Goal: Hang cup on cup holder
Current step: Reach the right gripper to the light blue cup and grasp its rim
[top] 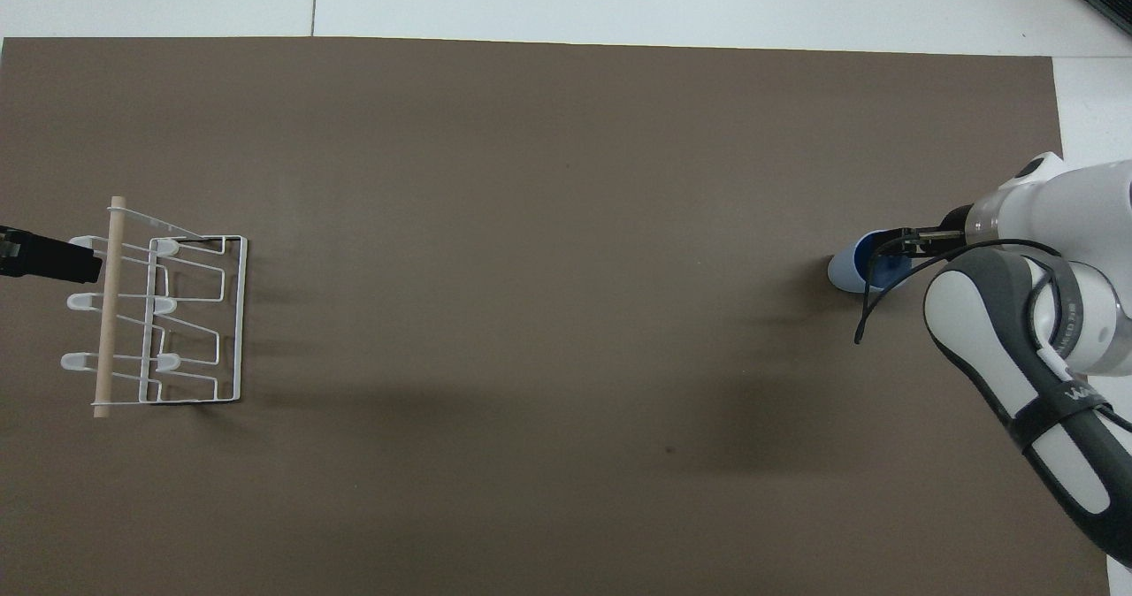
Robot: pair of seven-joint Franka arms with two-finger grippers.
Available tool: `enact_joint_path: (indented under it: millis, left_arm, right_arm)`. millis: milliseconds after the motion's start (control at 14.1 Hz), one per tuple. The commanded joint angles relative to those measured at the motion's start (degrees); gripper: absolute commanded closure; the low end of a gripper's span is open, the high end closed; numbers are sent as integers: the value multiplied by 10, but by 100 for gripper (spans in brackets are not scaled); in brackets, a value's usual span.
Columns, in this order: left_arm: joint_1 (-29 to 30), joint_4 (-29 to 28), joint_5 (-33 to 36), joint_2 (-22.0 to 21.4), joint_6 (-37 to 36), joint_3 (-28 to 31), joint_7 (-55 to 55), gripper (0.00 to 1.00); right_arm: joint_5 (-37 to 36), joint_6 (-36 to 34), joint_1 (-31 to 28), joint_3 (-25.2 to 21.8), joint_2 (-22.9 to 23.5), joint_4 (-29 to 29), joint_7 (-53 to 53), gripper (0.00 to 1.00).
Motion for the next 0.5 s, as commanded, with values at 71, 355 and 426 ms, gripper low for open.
enact_joint_path:
  millis: [71,355,426]
  left_arm:
    - [3,-10,11,-12,4,-1,0,0]
    - [3,-10,11,-12,0,-1,-1,0]
    - [4,-10,11,-12,1,0,-1,0]
  right_arm:
    - [-15,19,-14,5,-5,-17,-13,53]
    - [-15,-43,-12,5,-8,28,-10,100]
    - [-15,-69,-11,6,-10,47,-10,100]
